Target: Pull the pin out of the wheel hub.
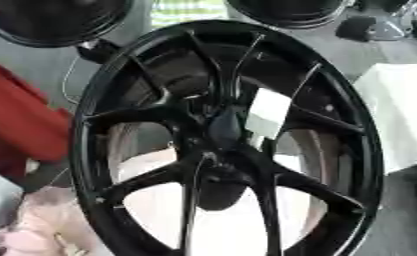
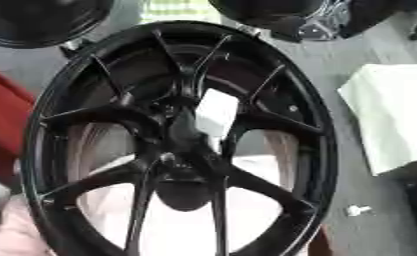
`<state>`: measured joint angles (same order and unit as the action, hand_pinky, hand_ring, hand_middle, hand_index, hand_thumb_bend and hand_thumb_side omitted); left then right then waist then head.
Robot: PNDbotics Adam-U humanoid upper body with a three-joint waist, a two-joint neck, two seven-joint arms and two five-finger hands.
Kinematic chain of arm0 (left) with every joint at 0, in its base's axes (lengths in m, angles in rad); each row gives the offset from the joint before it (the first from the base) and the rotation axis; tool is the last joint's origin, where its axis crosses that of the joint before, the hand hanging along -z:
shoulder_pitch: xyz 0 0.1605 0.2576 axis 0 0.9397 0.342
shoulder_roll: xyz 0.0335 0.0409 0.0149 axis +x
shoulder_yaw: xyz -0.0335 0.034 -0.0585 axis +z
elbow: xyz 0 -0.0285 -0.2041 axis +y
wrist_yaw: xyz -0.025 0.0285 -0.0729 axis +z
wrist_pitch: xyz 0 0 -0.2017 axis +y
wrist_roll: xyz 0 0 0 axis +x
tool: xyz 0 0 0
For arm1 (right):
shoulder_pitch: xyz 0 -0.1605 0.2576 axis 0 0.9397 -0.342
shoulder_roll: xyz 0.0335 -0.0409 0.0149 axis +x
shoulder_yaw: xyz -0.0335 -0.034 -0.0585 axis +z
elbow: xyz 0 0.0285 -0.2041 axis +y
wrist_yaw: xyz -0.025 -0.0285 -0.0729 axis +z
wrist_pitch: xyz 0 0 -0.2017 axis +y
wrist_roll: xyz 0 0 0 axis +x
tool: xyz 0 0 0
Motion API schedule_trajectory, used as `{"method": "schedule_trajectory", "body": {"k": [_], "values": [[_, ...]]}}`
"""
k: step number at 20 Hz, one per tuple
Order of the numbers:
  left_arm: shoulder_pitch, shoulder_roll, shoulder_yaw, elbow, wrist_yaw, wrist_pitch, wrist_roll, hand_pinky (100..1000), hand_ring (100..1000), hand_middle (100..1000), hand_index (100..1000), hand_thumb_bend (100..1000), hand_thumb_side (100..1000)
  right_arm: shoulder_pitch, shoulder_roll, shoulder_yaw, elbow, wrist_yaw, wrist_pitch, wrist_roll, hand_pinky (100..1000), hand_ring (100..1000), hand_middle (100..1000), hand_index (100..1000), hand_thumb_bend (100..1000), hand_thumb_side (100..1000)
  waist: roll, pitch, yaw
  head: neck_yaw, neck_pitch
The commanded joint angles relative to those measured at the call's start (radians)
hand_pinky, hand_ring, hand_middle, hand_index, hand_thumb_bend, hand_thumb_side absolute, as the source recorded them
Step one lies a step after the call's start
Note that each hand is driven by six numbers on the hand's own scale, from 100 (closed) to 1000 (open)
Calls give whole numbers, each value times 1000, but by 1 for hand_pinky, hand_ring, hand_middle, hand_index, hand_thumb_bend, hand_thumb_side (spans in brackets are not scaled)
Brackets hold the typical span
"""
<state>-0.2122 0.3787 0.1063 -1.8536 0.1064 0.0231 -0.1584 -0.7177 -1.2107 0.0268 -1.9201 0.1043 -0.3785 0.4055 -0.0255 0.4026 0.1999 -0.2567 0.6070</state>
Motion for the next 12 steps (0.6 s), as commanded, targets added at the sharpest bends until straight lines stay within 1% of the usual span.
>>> {"method": "schedule_trajectory", "body": {"k": [1, 8, 12], "values": [[-3, 28, 13, -19, 3, -4, 4, 705, 597, 493, 647, 100, 828, -4, -43, -16, -12, 11, 1, 0, 980, 1000, 895, 866, 435, 215, 17, -11, 2, -2, -2], [-2, 28, 14, -17, 3, -5, 6, 705, 597, 493, 647, 100, 828, 5, -45, -23, -8, 15, 4, -8, 980, 1000, 894, 867, 435, 224, 17, -12, 4, 1, -9], [-2, 30, 13, -16, 3, -5, 5, 705, 597, 493, 647, 100, 830, 8, -50, -11, -23, 28, -1, 2, 980, 1000, 895, 869, 442, 279, 16, -11, 5, 3, -16]]}}
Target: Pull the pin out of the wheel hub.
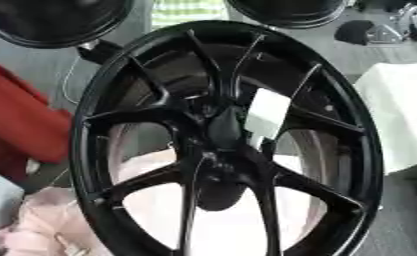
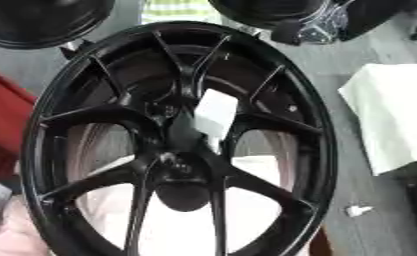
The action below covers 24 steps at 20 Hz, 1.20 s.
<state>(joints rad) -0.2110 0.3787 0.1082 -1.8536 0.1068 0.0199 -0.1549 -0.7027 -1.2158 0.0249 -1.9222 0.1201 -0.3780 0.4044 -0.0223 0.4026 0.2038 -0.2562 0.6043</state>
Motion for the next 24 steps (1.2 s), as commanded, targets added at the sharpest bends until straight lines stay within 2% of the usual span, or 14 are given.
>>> {"method": "schedule_trajectory", "body": {"k": [1, 9, 17, 24], "values": [[-4, 30, 10, -16, 2, -2, 1, 705, 597, 493, 647, 100, 830, -5, -48, -2, -29, 17, -4, 11, 980, 1000, 896, 870, 443, 291, 12, -10, 1, 2, -16], [-9, 33, 7, -15, -1, -2, -2, 704, 597, 493, 646, 100, 833, 24, -69, 59, -76, 68, -23, 84, 980, 1000, 900, 879, 452, 365, 2, -3, 18, -8, -23], [-18, 39, 1, -17, -1, -3, -8, 704, 597, 493, 646, 100, 830, 14, -65, 113, -78, 96, -52, 137, 980, 1000, 904, 881, 453, 372, -3, 0, 30, -16, -18], [-24, 47, -2, -19, -2, -4, -11, 704, 597, 492, 646, 100, 827, 5, -63, 136, -78, 97, -65, 168, 981, 1000, 904, 882, 457, 379, -11, 3, 40, -20, -25]]}}
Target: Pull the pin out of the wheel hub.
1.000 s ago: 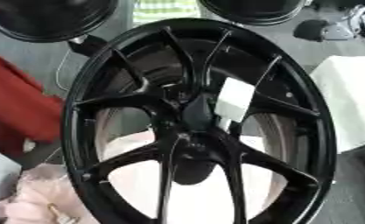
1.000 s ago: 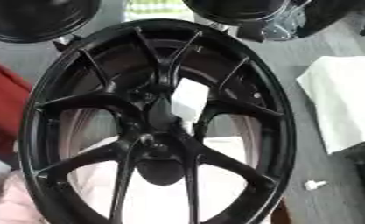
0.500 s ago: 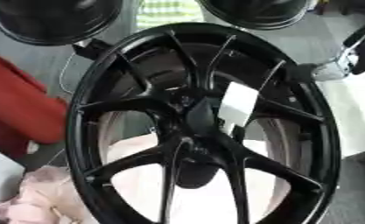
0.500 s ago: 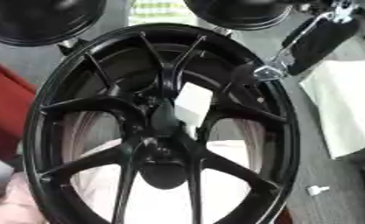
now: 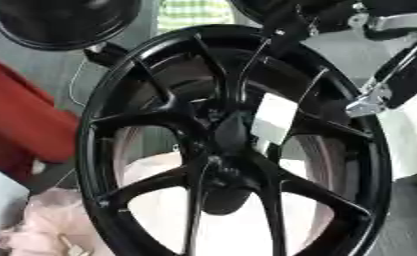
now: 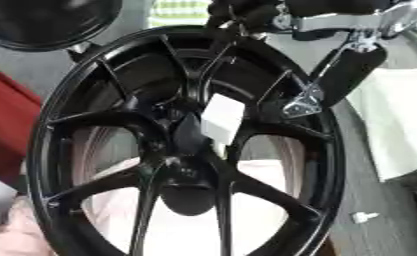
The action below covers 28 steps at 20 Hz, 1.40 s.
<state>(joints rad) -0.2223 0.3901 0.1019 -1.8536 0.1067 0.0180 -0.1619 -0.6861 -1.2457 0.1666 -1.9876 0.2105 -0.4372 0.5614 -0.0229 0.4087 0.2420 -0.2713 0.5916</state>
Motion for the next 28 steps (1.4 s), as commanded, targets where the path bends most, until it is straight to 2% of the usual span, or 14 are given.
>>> {"method": "schedule_trajectory", "body": {"k": [1, 5, 15, 28], "values": [[-13, 37, 4, -19, -2, -3, -4, 704, 597, 493, 646, 100, 826, -11, -35, -5, -12, 8, -8, 14, 981, 1000, 905, 882, 454, 384, -12, -2, 3, -4, -13], [-20, 46, 3, -21, -3, -4, -5, 704, 597, 493, 646, 100, 821, -8, -48, -2, -12, 12, -20, 32, 981, 1000, 902, 881, 455, 392, -21, 1, 9, -3, -22], [-23, 55, 0, -21, -4, -4, -8, 704, 597, 493, 646, 100, 822, -65, -40, 13, -12, -33, -32, 160, 979, 1000, 898, 878, 455, 408, -30, -1, 9, -17, -41], [-26, 57, -3, -22, -6, -5, -11, 704, 598, 493, 646, 100, 824, -113, -7, 74, -12, -28, -27, 236, 979, 1000, 899, 877, 455, 390, -33, 5, 16, -32, -34]]}}
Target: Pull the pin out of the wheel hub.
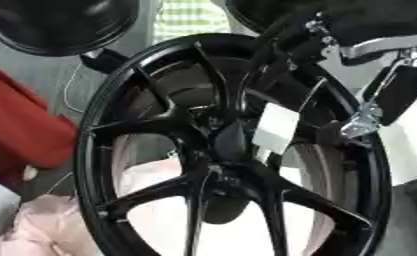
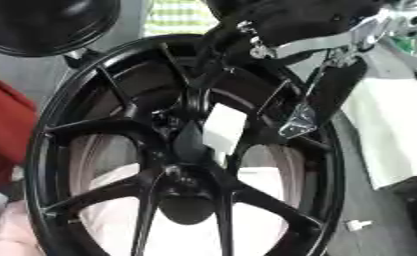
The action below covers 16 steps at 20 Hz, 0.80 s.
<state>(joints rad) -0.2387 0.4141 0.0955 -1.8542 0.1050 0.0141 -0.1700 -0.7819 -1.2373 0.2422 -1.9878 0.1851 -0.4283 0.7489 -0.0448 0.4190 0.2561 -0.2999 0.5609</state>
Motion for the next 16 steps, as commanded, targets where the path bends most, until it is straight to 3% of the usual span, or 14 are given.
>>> {"method": "schedule_trajectory", "body": {"k": [1, 16], "values": [[-9, 33, 3, -21, -4, -1, -3, 704, 598, 493, 646, 100, 826, -20, -13, 2, -12, -2, -35, 52, 979, 1000, 899, 877, 455, 387, -12, -4, 3, -3, -3], [-10, 30, 2, -19, -8, 2, -5, 703, 598, 493, 646, 100, 835, -15, -2, 32, 19, 23, -27, 85, 977, 1000, 898, 870, 436, 367, -18, 5, 10, -3, 0]]}}
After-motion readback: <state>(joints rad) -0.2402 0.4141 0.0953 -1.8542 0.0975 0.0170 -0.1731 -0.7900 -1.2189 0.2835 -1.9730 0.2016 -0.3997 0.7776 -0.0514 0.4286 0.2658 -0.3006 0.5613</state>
